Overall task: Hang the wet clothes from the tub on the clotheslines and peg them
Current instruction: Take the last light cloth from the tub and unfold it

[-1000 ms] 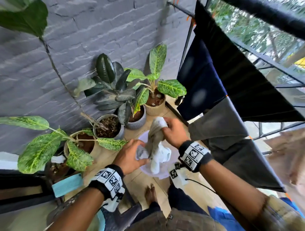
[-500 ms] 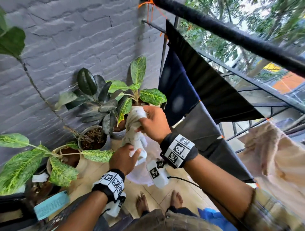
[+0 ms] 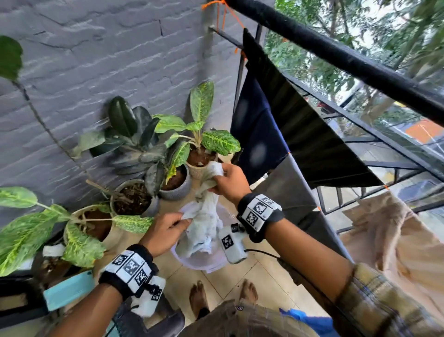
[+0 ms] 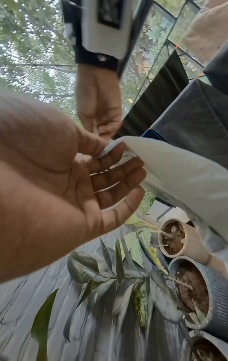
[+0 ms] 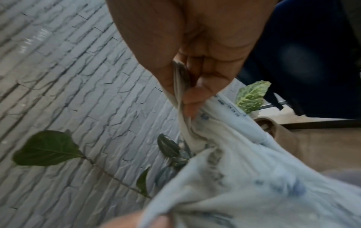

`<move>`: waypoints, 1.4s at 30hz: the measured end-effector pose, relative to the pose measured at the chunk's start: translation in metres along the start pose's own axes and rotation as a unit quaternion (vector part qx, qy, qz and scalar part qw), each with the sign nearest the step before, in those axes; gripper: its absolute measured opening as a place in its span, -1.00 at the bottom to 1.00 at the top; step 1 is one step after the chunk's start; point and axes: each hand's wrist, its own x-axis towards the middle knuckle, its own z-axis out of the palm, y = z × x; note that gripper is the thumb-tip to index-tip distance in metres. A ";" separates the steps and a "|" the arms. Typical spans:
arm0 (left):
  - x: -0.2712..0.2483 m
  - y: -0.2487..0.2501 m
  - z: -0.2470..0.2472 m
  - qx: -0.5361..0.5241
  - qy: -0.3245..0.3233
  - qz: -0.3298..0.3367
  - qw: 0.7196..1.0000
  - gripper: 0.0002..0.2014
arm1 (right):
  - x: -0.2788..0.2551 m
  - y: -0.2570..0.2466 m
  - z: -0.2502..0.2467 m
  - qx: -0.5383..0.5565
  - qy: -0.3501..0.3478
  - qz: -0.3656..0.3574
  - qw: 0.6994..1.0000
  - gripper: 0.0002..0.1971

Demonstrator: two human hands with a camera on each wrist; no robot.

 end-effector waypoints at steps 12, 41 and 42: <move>-0.014 0.043 -0.028 -0.203 0.070 0.023 0.976 -0.37 | -0.043 0.072 0.000 -0.058 -0.139 0.080 0.985 -0.37; -0.037 0.070 -0.052 -0.275 0.129 0.017 0.953 -0.68 | -0.045 0.068 -0.007 -0.171 -0.032 -0.048 0.984 -0.75; -0.037 0.069 -0.048 -0.264 0.120 0.018 0.957 -0.67 | -0.045 0.061 -0.008 -0.164 -0.047 -0.057 0.984 -0.73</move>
